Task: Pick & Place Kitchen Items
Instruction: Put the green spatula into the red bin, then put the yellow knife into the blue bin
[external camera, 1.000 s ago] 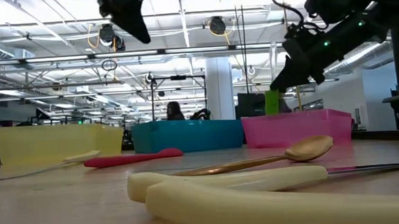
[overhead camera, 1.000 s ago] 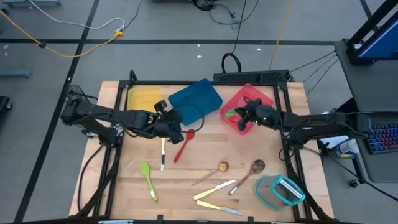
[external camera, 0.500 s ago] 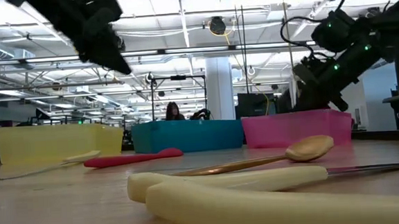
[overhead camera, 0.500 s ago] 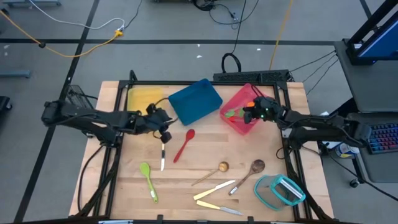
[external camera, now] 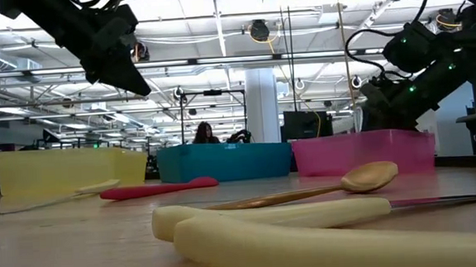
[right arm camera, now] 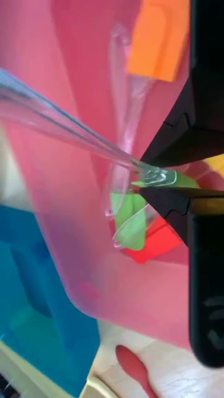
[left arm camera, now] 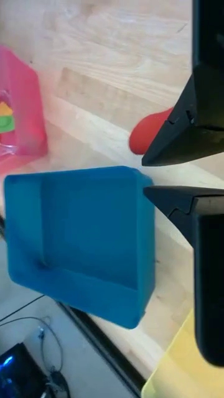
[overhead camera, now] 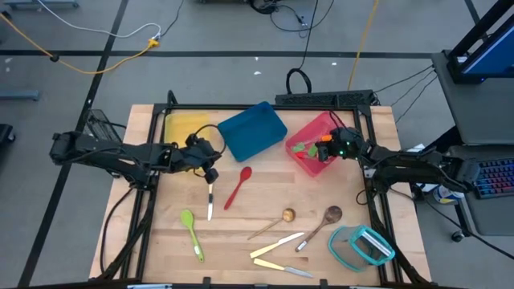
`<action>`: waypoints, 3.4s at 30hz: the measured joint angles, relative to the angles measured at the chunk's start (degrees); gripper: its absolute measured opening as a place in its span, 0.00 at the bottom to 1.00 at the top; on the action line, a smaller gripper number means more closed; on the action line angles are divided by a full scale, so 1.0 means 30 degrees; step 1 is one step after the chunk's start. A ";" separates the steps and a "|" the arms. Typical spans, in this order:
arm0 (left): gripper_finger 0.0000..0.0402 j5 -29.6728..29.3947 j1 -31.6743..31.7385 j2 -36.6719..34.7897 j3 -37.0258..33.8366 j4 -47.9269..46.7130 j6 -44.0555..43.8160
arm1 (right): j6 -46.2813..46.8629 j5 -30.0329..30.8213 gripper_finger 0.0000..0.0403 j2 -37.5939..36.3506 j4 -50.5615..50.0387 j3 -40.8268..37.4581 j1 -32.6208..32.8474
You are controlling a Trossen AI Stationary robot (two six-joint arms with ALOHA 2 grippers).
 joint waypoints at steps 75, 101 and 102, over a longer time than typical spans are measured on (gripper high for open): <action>0.53 0.2343 -0.3847 0.7533 0.0007 -0.4456 -1.5483 | -0.4994 0.0022 0.41 0.0000 0.3257 0.0022 0.0911; 0.13 0.0580 -0.3860 1.0086 0.0044 -0.2461 -1.7485 | -0.4997 0.0048 0.41 0.0000 0.3187 0.0022 0.0942; 0.13 0.0404 -0.3869 1.0095 0.0144 -0.2368 -1.7482 | -0.5030 0.0051 0.41 0.0002 0.3185 0.0022 0.0940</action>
